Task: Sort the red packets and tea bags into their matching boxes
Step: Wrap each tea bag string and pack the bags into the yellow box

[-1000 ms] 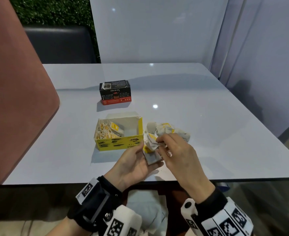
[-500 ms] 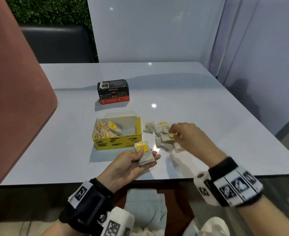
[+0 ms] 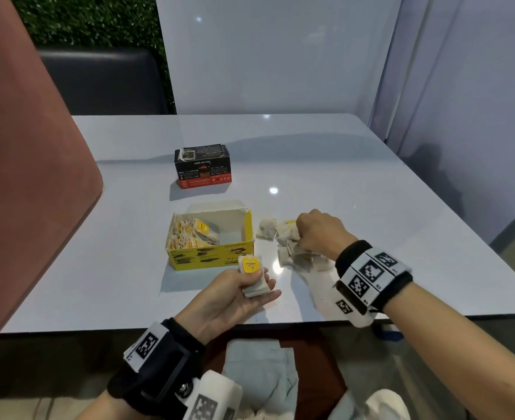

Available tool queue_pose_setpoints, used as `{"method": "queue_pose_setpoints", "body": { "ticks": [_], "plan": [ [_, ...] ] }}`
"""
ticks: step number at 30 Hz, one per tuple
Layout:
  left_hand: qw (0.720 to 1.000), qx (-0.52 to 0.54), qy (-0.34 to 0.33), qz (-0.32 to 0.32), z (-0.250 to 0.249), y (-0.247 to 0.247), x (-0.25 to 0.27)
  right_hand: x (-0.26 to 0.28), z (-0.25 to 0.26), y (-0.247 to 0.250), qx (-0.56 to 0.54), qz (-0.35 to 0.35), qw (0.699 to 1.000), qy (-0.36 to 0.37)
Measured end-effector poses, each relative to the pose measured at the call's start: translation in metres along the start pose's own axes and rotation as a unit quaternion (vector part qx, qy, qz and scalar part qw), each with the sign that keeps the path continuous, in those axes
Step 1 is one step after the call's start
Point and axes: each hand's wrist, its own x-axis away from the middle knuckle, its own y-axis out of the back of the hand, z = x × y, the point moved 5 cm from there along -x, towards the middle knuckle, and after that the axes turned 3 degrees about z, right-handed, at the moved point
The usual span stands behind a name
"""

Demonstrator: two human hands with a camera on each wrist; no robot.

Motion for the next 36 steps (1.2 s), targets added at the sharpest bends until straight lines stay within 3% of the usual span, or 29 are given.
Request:
{"method": "queue_pose_setpoints", "body": {
  "ticks": [12,16,18,20,21,23,24,26,27,31,34,36],
  "plan": [
    [0.994,0.086,0.054,0.05,0.0,-0.009,0.0,0.0,0.01,-0.001,0.077,0.022,0.996,0.03],
    [0.994,0.089,0.044,0.051,-0.002,-0.005,0.0,0.006,-0.004,0.022,0.031,-0.036,0.999,-0.008],
    [0.994,0.083,0.04,0.056,-0.003,-0.005,-0.002,0.015,-0.017,0.038,-0.062,-0.076,0.995,-0.022],
    [0.994,0.081,0.033,0.06,-0.002,-0.006,-0.004,0.028,-0.026,0.047,-0.244,-0.11,0.963,-0.009],
    [0.995,0.077,0.025,0.061,-0.001,-0.008,-0.005,0.038,-0.025,0.048,-0.353,-0.122,0.928,0.001],
    [0.996,0.065,0.0,0.063,0.0,-0.012,-0.008,0.057,-0.01,0.036,-0.549,-0.111,0.829,0.012],
    [0.996,0.058,-0.016,0.061,0.0,-0.013,-0.01,0.066,0.002,0.024,-0.609,-0.093,0.787,0.014],
    [0.997,0.033,-0.042,0.061,0.001,-0.014,-0.014,0.078,0.025,-0.003,-0.646,-0.055,0.761,0.004],
    [0.997,0.016,-0.049,0.058,0.001,-0.013,-0.017,0.081,0.032,-0.013,-0.635,-0.043,0.771,-0.003],
    [0.997,-0.042,-0.06,0.025,0.005,-0.003,-0.015,0.078,0.024,-0.015,-0.498,-0.07,0.864,-0.003],
    [0.994,-0.08,-0.062,0.039,0.006,-0.006,-0.011,0.068,0.022,-0.011,-0.455,-0.042,0.889,0.041],
    [0.994,-0.073,-0.054,0.054,0.005,-0.011,-0.008,0.065,0.024,-0.012,-0.459,-0.013,0.886,0.067]
  ]
}}
